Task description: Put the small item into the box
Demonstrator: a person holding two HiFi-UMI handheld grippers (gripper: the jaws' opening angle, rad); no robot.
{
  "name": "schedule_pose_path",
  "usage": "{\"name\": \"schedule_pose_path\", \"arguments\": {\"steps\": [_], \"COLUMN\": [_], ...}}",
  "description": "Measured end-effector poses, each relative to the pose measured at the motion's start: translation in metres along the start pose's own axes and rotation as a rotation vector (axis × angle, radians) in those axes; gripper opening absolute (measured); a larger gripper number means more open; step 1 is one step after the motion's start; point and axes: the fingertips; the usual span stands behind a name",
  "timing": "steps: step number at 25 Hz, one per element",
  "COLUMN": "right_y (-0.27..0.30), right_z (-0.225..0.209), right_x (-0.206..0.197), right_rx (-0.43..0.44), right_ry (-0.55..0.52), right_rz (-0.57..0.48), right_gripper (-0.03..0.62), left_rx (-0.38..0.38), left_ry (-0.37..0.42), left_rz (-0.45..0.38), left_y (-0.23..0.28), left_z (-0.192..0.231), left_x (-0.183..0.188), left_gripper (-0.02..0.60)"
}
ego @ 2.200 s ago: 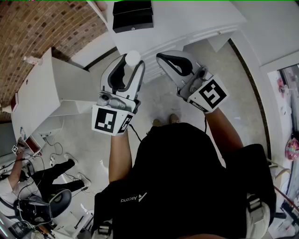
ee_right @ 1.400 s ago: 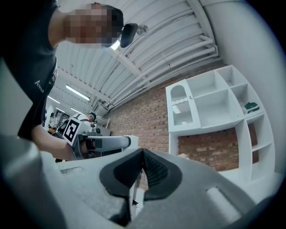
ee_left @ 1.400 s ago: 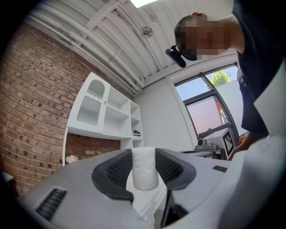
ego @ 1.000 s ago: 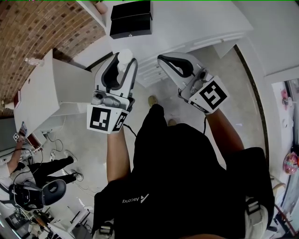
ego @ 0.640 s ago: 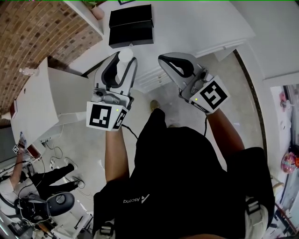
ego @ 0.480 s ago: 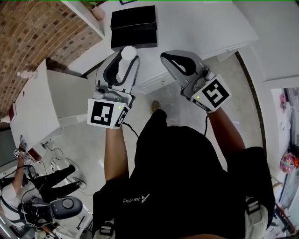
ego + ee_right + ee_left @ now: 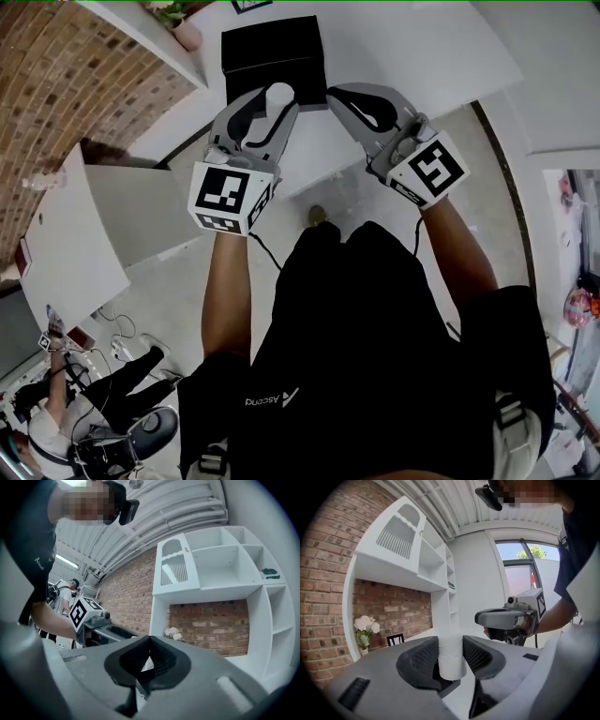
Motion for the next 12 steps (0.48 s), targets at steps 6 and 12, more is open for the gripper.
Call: {"name": "schedule_pose_path", "arguments": {"steps": [6, 12], "right_y": [0.017, 0.026], "right_z": [-0.022, -0.047], "right_x": [-0.015, -0.03], "right_rx": [-0.018, -0.01], "right_ry": [0.011, 0.016], "right_rz": [0.029, 0.052], "right_gripper": [0.002, 0.002], "left_rx": [-0.029, -0.083], "left_ry": [0.0, 0.01], "left_rz": [0.17, 0.369], "left_y": [0.037, 0.079], "left_z": [0.026, 0.036], "left_x": [-0.033, -0.078], "left_gripper": [0.163, 0.163]}}
Point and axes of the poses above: the fingertips, and each gripper's own axes: y forward along the fingers, z to its left, x out of its top, and after that the axes turned 3 degrees about x, right-handed
